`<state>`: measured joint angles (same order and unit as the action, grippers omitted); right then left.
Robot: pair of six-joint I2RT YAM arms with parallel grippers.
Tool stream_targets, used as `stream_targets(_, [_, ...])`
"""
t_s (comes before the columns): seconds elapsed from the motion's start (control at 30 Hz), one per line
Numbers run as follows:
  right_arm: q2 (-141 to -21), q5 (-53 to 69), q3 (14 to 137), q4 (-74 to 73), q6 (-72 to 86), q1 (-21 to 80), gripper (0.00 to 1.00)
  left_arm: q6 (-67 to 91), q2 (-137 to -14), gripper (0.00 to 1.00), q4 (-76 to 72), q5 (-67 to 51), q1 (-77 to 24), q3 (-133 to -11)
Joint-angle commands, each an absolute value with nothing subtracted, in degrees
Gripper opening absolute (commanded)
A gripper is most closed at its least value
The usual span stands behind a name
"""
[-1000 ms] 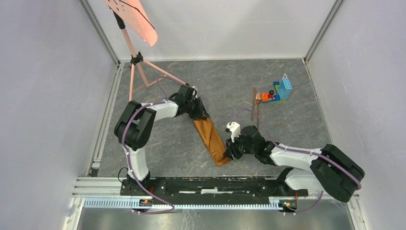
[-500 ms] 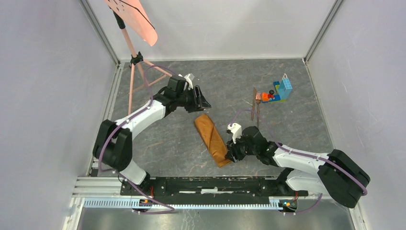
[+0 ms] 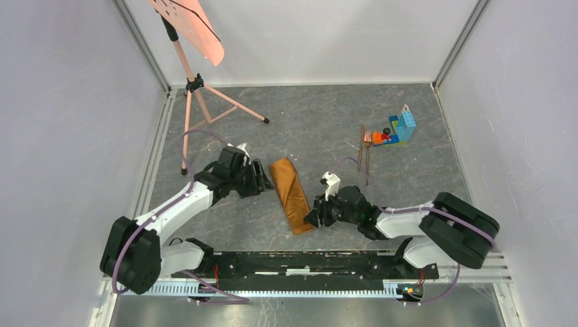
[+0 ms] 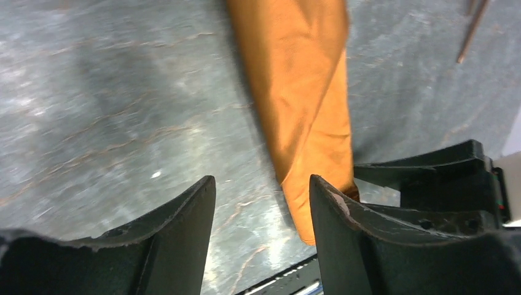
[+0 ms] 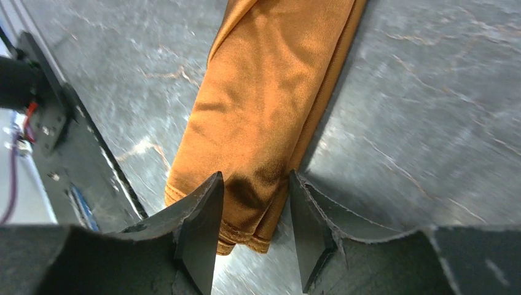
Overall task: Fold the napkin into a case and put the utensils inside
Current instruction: Move the smaller rectangle folded napkin to the center of the board.
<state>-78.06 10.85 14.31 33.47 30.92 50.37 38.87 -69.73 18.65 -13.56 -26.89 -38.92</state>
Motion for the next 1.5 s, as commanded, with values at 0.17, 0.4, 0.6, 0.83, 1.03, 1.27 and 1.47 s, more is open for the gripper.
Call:
stream_targets(0.17, [-88.1,13.3,27.82,45.06,39.99,56.67,0.56,40.91,-59.82,0.66,21.44,-5.92,-22.24,-32.41])
stream_targets(0.4, [-79.08,9.65,25.64,27.61,24.74,55.13,0.7,42.5,-64.91,0.69,13.89,-14.55,-21.62,-29.97])
stream_targets(0.6, [-78.65,17.55,18.9,31.77,25.9,55.06,0.67,44.11,-69.95,0.66,6.69,-19.65,-21.9,-27.31])
stream_targets(0.83, [-87.61,21.09,18.8,45.2,32.55,55.37,0.6,45.49,-74.6,0.55,1.28,-20.44,-23.26,-26.07])
stream_targets(1.03, [-96.67,23.41,24.75,50.02,34.58,56.27,0.53,44.65,-73.81,0.49,4.39,-14.51,-23.14,-27.57])
stream_targets(1.27, [-98.72,24.88,33.53,42.35,29.77,57.65,0.53,43.08,-52.98,0.68,18.7,1.16,-22.98,-27.59])
stream_targets(1.47, [-84.91,7.65,40.15,7.14,13.1,54.16,0.82,41.05,-39.45,0.82,28.12,3.89,-23.0,-31.12])
